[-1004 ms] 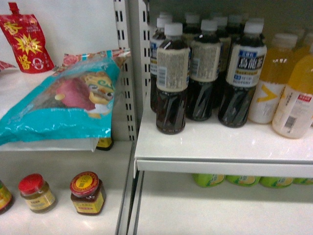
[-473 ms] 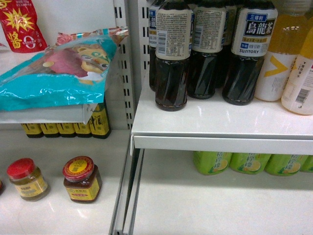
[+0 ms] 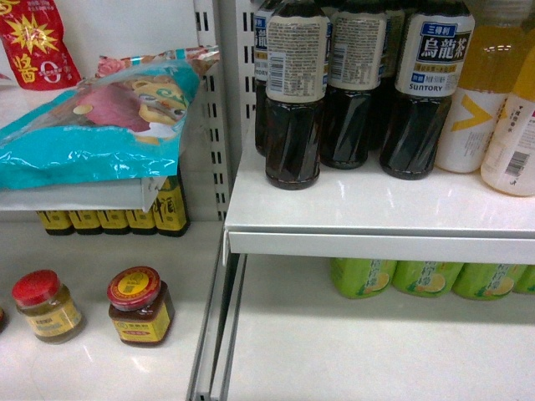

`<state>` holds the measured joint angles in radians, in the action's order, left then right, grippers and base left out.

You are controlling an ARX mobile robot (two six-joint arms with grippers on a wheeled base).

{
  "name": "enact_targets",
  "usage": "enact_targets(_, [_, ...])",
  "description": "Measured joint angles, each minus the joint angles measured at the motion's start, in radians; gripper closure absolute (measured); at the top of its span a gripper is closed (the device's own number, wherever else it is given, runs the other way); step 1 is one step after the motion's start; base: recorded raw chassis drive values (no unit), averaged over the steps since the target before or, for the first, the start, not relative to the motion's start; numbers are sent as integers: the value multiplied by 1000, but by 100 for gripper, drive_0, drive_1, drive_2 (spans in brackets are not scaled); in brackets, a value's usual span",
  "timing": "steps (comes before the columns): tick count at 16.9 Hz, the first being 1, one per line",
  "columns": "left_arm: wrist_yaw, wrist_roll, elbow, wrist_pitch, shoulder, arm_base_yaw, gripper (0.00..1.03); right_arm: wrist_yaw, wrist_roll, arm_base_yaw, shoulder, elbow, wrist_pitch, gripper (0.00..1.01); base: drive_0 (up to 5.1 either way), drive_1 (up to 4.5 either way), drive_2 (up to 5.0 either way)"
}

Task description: Move water from second to third shelf

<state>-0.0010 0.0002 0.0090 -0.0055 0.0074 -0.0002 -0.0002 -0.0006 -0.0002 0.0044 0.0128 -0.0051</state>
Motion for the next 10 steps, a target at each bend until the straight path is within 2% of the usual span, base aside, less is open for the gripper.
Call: enact_targets(10, [0, 0, 0, 0, 0, 0, 5, 0, 0, 0, 0, 0, 0, 3, 0, 0, 0])
